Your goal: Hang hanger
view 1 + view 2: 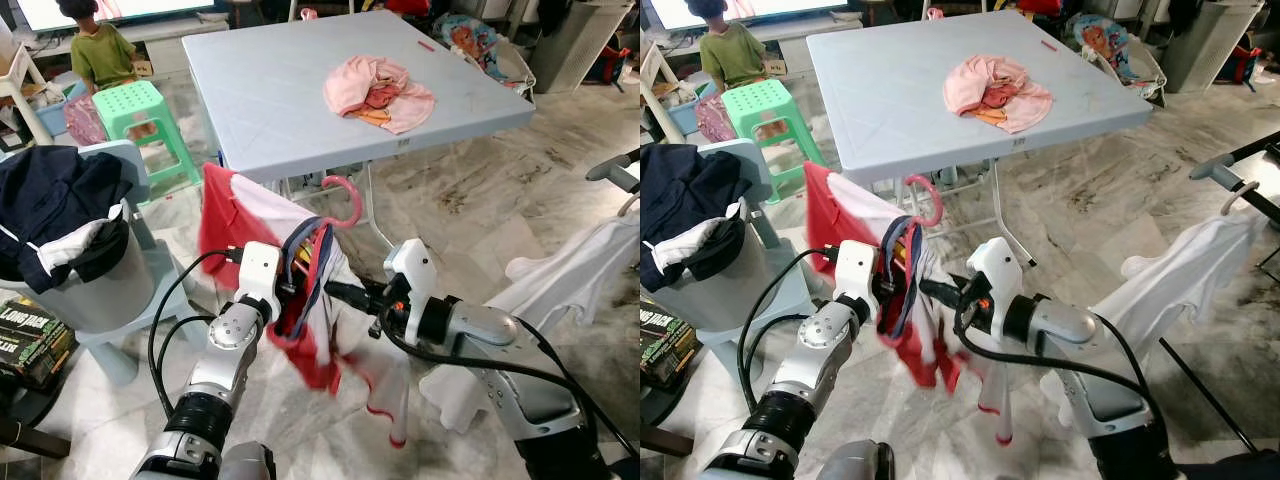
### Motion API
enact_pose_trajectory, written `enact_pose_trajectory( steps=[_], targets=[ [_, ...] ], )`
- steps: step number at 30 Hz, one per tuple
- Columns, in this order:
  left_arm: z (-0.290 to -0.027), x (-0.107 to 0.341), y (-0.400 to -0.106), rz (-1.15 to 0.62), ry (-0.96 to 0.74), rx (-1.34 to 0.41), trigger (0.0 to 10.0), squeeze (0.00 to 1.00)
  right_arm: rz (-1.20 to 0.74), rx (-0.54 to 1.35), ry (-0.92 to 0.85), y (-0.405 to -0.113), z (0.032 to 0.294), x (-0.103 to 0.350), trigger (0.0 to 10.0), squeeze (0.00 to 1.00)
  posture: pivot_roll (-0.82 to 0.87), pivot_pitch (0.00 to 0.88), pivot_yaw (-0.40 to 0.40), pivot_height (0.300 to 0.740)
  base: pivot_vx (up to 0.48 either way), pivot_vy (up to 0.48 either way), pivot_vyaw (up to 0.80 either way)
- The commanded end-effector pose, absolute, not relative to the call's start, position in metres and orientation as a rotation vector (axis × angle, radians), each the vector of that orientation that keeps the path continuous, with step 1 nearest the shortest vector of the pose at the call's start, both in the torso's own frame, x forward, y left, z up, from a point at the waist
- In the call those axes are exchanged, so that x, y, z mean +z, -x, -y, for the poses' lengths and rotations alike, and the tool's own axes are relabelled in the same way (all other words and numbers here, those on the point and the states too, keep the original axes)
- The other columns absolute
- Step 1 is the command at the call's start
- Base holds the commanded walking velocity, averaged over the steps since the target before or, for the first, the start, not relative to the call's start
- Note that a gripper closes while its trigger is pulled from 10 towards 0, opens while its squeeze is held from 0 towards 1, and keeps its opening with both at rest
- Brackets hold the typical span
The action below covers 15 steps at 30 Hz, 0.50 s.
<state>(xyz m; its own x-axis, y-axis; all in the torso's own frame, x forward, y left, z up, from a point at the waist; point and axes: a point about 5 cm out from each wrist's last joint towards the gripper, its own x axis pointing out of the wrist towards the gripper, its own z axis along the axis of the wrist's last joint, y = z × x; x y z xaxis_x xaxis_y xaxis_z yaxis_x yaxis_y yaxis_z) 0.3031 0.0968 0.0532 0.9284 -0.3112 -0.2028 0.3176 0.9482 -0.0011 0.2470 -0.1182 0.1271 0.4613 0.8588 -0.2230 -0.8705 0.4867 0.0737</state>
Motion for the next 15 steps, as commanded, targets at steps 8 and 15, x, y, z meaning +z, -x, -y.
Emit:
enact_pose_trajectory(
  steps=[8, 15],
  targets=[
    [-0.148, 0.064, -0.31, -0.147, -0.111, -0.182, 10.0, 0.0, -0.402, 0.986, 0.285, -0.245, 0.181, 0.115, 10.0, 0.0, -0.03, 0.0, 0.012, 0.74, 0.0, 0.0, 0.0],
    [-0.171, 0.064, -0.305, -0.139, -0.128, -0.122, 10.0, 0.0, -0.455, 0.935, 0.371, -0.248, 0.207, 0.113, 10.0, 0.0, -0.02, 0.0, 0.01, 0.74, 0.0, 0.0, 0.0]
  ],
)
